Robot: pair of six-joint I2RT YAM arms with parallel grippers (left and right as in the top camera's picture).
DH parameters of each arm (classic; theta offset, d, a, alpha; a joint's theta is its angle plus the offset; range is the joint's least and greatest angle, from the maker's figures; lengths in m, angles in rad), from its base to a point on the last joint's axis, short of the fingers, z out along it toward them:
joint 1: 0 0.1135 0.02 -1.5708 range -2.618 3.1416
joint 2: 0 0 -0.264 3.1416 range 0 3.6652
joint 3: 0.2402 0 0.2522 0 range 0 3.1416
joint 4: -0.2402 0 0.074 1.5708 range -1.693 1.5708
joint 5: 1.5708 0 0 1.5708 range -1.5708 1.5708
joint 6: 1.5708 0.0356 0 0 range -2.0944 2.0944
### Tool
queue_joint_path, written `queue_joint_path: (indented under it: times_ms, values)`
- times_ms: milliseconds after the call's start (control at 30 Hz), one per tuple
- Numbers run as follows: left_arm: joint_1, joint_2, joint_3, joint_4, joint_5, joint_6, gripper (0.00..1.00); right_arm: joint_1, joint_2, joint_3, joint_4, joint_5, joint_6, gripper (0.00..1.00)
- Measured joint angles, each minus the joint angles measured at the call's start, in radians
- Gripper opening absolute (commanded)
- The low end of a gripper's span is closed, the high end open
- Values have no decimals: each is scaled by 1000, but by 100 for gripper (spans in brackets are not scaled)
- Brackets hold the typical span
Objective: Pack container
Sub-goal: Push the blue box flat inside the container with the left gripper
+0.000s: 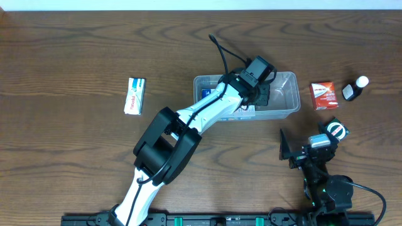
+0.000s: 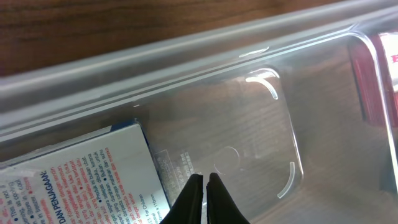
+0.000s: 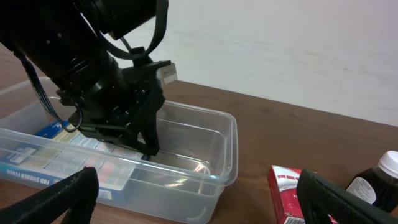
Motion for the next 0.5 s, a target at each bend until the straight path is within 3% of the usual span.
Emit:
queue_joint_path:
  times_ms: [500]
  values:
    - [0,36,0,-14,-5,21,6,0,0,0,0,0,0,99]
